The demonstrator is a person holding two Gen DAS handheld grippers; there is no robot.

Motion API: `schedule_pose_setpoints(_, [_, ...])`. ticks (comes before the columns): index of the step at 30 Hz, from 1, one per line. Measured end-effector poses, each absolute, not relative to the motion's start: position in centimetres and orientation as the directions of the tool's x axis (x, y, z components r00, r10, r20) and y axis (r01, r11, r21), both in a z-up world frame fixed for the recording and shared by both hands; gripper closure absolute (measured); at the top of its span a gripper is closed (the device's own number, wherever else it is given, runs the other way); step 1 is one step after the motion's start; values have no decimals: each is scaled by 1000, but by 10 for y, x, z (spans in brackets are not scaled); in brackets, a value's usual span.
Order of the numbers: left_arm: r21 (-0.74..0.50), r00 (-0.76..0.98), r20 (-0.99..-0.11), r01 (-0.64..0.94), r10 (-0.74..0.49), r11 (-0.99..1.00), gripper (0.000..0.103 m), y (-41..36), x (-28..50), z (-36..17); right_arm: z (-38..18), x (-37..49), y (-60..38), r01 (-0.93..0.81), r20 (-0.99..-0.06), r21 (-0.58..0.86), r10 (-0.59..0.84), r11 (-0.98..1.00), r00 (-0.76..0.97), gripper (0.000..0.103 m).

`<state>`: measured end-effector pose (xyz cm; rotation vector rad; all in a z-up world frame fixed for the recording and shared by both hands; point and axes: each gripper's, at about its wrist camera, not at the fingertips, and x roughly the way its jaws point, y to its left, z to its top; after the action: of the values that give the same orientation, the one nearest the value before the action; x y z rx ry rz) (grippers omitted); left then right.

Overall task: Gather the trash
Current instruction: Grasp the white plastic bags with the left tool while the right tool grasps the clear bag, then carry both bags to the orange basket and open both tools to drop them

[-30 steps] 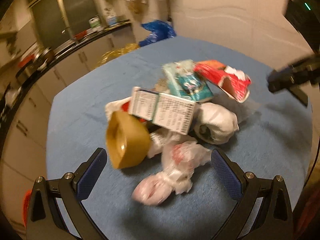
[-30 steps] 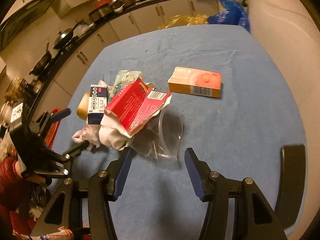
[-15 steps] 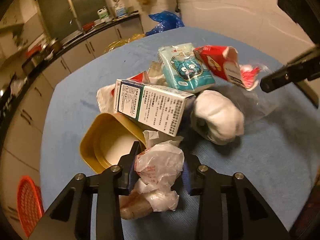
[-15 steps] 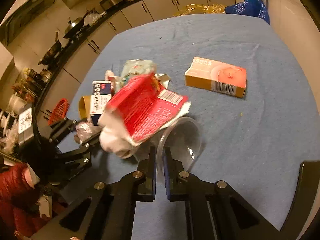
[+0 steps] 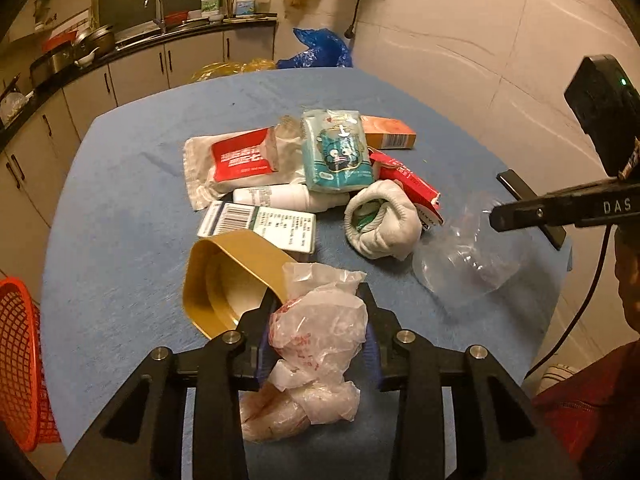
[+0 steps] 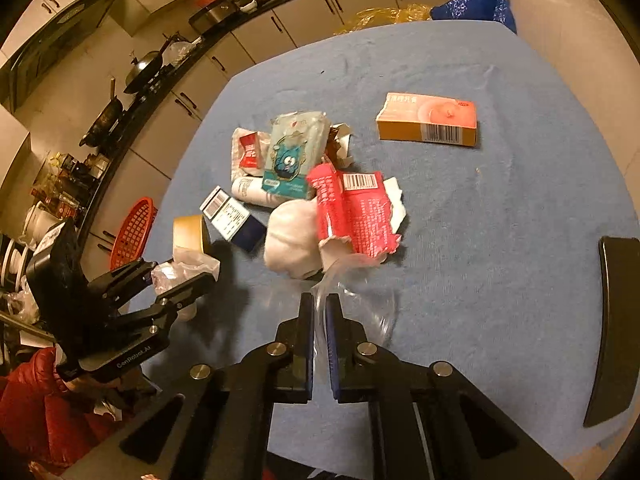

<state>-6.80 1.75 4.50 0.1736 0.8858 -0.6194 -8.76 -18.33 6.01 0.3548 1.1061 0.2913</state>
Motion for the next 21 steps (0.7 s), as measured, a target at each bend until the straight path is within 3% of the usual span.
schedule_pose_setpoints(4, [-107,477,-768,562,-427,820,57,24,-68,46,57,-95,-178,-39,-822,413,391,910,413,97])
schedule_pose_setpoints(8, [-98,501,-764,532,-406,841,40,33,-73,42,56,-102,-175,-40,-828,409,389,912,403,97])
schedule_pose_setpoints(19, [-86,520,-772,483,-365,871,35,47,-90,28,47,-112,-177,-26,-844,408,387,913,371,96])
schedule_pose_setpoints(20, [-84,518,-773,488,-365,869,35,45,-91,27,46,-112,-177,-27,-843,410,390,912,369,96])
schedule_pose_setpoints(21, [-86,513,-774,496,-371,864,42,45,-92,26,46,-114,-176,-32,-840,412,394,910,372,96])
